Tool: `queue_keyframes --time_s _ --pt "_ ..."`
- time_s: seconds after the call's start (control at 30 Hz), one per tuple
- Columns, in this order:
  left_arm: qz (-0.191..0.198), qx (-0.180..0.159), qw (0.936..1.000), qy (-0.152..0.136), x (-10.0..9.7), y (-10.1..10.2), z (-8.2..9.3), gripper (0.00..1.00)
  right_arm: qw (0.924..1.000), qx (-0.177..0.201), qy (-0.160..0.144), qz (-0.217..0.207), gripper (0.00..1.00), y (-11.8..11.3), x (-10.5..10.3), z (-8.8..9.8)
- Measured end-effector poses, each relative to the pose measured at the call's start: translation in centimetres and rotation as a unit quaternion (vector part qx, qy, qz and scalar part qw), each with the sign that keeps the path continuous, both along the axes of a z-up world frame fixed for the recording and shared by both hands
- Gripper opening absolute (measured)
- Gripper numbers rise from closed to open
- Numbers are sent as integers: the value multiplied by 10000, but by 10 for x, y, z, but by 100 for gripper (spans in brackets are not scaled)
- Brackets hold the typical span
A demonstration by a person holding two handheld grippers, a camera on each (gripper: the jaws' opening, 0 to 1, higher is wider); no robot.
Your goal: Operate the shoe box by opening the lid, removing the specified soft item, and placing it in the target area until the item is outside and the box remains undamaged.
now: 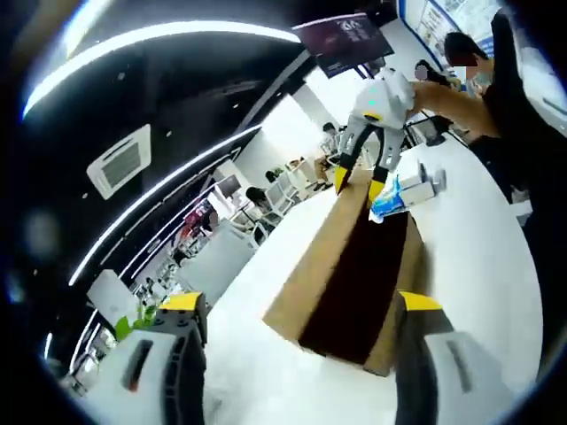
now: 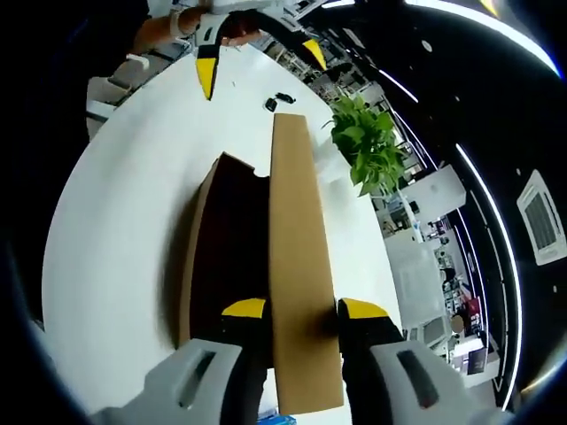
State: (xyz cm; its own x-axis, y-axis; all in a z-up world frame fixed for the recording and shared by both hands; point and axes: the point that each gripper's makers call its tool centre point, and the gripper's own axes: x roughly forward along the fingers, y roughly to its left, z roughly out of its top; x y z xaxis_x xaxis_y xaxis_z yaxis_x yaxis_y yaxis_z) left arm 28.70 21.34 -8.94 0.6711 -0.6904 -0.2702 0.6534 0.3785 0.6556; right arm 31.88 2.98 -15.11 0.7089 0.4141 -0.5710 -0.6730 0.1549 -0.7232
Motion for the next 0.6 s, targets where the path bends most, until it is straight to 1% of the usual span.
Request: queue_keyframes --time_s 0.03,0.07,0.1,0.17,0.23,0.33,0.37,0.4,0.5,0.6 --pt "-79 108 9999 -78 3 -6 4 91 10000 -1 0 1 30 0 0 0" --pt "-111 250 9996 -28 6 -11 3 91 10000 -6 -3 5 30 0 0 0" --pt "-133 406 9991 49 9 -16 1 92 10000 2 1 3 30 0 -1 0" --pt "-263 679 9973 92 13 -28 -4 92 10000 -2 11 10 30 0 -1 0" --pt "-351 873 9954 188 16 -39 -10 93 10000 2 18 2 30 -1 -2 0" --pt "-428 1079 9926 355 23 -54 -23 97 10000 30 29 -8 30 -1 -3 1" --pt "-392 1103 9922 417 26 -58 -27 97 10000 34 30 -4 30 -1 -3 1" --pt "-256 1152 9918 492 30 -57 -31 97 10000 42 28 -5 30 -2 -3 1" --pt "-190 1255 9906 513 35 -60 -34 94 10000 41 26 9 30 -1 -3 0" --pt "-139 1369 9890 547 38 -62 -34 87 10000 27 24 19 30 0 -3 0"
